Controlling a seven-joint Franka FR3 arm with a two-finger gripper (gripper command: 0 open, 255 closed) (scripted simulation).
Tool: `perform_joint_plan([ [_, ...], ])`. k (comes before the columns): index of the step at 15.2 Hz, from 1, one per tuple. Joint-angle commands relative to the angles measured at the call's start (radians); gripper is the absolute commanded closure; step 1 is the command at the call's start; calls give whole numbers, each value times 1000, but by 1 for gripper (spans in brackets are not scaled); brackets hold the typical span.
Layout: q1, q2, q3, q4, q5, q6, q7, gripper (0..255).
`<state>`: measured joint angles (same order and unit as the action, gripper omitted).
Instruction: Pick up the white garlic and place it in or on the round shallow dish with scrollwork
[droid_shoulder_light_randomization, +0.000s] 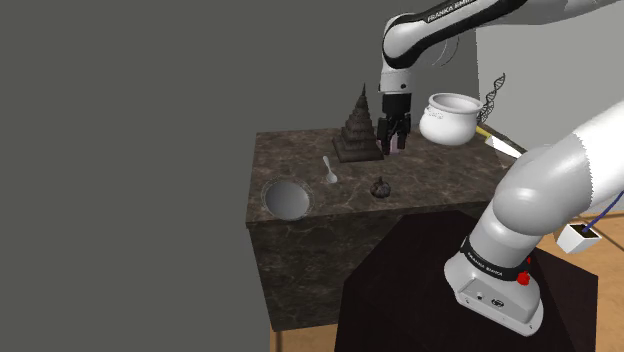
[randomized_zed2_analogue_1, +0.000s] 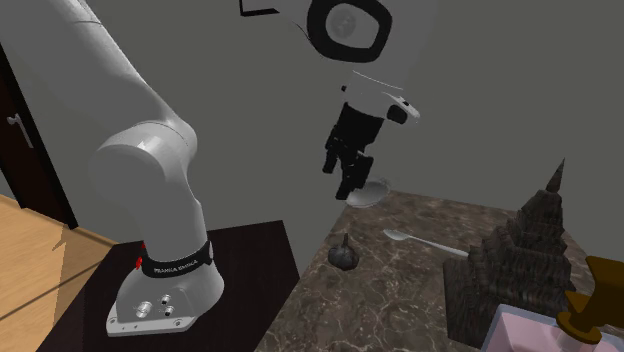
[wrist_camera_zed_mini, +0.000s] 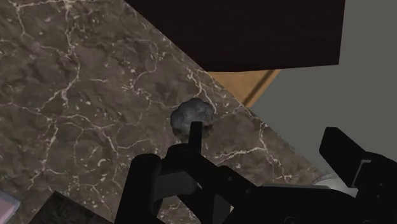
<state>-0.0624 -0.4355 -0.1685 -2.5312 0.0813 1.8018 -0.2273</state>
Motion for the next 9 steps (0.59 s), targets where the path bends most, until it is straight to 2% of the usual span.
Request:
perform_joint_plan([
  [1,2,91,-26,6,20,70,-45,0],
  [9,-1,439,-101,91,161,244,-256,0],
])
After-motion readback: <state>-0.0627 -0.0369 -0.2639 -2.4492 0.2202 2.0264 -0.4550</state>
